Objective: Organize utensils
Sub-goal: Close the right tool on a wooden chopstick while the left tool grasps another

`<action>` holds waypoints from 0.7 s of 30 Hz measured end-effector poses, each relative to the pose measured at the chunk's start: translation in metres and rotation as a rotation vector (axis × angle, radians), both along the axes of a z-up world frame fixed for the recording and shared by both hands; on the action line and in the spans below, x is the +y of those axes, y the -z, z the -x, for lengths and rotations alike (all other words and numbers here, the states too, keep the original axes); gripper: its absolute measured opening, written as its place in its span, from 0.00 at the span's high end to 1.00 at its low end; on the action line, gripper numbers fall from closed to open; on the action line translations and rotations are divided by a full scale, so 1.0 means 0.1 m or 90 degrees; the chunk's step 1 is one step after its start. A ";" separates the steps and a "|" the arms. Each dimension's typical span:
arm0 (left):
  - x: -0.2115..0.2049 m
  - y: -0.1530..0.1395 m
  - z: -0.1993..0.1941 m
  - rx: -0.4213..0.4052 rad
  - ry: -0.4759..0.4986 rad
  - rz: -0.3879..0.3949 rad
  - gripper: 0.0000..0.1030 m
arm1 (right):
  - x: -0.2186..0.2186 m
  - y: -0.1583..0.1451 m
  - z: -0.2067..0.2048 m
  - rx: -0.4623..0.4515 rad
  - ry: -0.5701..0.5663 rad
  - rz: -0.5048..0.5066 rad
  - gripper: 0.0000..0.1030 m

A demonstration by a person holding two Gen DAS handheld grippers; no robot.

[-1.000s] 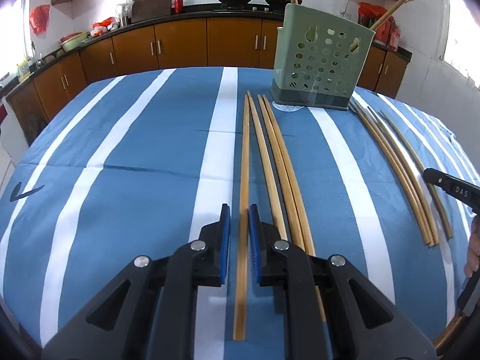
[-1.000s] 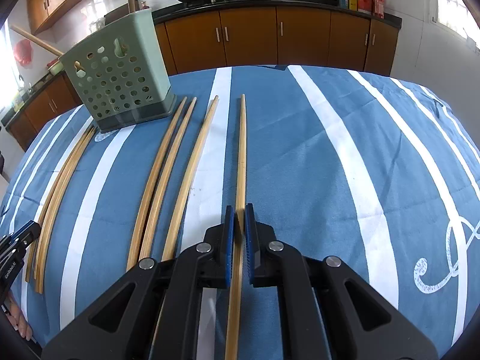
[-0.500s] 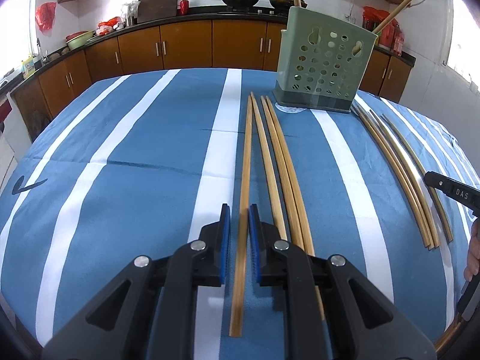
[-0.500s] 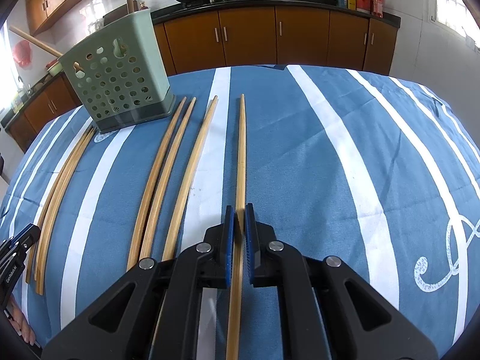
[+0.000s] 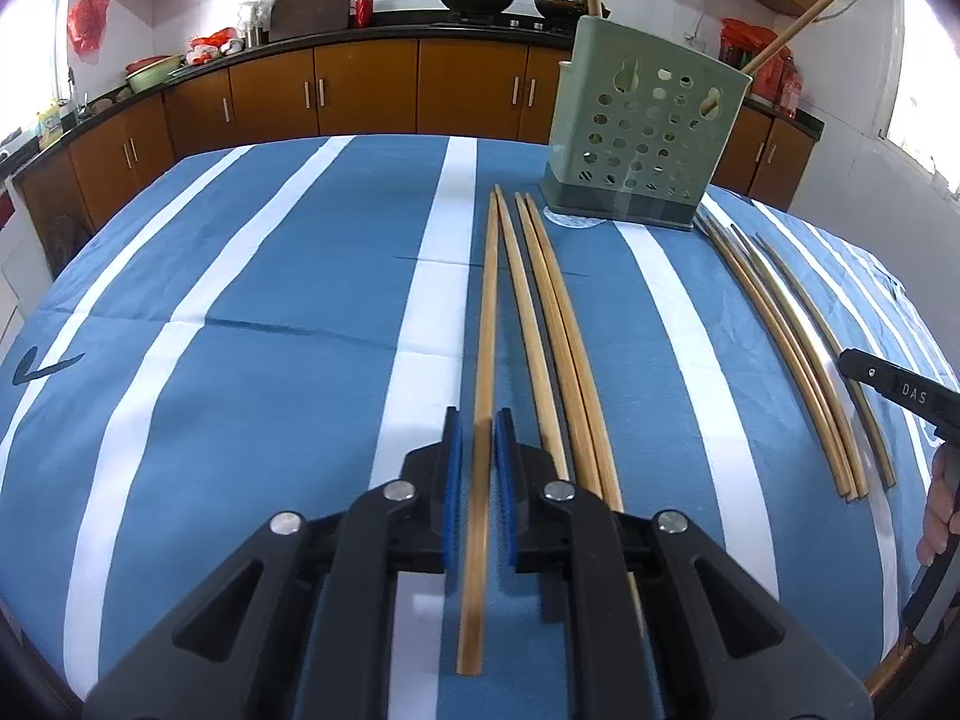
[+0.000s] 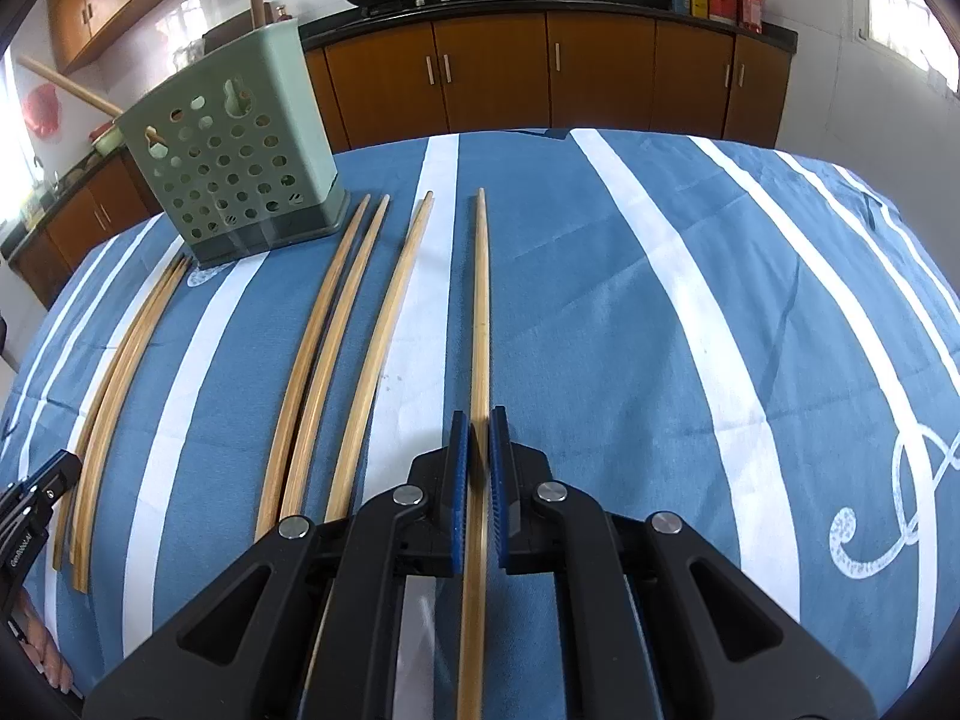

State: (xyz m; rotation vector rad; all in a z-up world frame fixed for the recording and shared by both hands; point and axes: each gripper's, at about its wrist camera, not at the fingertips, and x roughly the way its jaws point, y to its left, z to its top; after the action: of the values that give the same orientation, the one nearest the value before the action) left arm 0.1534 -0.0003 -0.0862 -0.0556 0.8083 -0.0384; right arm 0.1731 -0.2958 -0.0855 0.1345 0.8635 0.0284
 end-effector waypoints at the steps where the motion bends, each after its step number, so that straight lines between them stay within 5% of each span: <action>1: 0.00 0.00 -0.01 0.002 0.004 0.003 0.92 | -0.01 0.00 0.01 0.000 0.004 -0.007 0.93; 12: 0.04 -0.02 -0.21 0.031 0.059 0.002 0.92 | -0.05 0.01 0.14 -0.002 0.028 -0.052 0.93; 17: 0.15 -0.02 -0.31 0.047 0.069 0.042 0.92 | -0.03 0.01 0.13 -0.002 0.030 -0.047 0.93; 21: 0.11 -0.03 -0.32 0.052 0.080 0.019 0.92 | -0.04 0.01 0.13 -0.002 0.033 -0.053 0.92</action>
State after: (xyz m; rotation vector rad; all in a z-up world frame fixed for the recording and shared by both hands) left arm 0.1854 0.0109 -0.0829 -0.0353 0.8915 -0.1675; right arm 0.1601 -0.2994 -0.0868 0.2351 0.8554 0.0154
